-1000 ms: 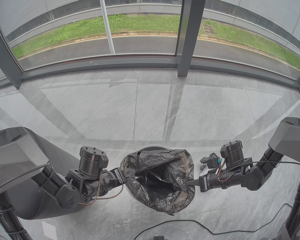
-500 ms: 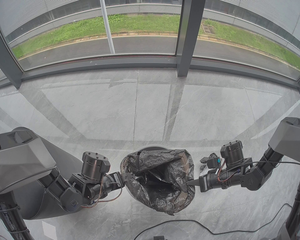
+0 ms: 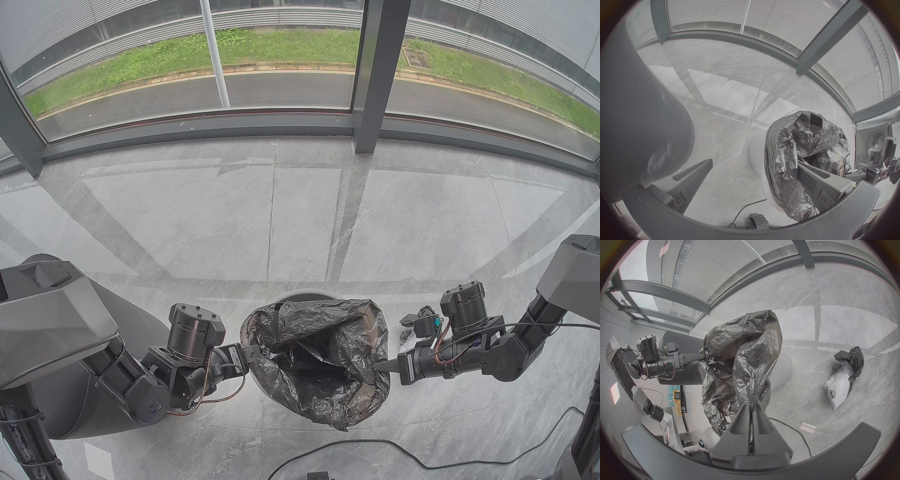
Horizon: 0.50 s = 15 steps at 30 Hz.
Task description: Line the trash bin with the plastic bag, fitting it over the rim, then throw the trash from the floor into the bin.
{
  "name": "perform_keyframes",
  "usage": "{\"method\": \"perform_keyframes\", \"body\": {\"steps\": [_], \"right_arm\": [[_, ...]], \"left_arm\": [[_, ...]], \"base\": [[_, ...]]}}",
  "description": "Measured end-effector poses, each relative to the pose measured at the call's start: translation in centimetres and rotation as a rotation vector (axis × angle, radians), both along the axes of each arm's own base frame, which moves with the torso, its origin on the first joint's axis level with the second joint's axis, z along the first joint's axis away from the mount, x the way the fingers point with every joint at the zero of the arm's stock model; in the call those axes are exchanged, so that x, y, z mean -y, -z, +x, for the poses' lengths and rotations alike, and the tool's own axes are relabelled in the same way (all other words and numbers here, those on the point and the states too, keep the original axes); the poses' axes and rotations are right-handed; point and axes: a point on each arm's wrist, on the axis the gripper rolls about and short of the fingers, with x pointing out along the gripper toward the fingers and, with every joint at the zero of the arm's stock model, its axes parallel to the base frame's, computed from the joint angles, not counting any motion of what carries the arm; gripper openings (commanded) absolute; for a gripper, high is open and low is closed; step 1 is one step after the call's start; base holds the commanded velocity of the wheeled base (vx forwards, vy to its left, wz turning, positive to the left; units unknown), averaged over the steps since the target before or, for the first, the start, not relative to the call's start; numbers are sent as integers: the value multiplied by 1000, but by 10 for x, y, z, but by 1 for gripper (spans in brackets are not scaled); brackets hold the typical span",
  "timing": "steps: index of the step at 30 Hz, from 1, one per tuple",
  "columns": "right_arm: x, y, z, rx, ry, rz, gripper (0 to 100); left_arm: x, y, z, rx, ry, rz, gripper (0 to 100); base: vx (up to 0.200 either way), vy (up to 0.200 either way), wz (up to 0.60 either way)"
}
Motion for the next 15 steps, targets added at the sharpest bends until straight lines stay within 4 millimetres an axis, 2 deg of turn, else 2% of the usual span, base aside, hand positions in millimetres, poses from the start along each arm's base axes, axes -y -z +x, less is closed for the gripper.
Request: {"method": "perform_keyframes", "body": {"steps": [15], "right_arm": [[0, 0, 0, 0, -1, 0, 0]], "left_arm": [[-2, 4, -2, 16, -34, 88, 100]], "base": [[0, 0, 0]]}}
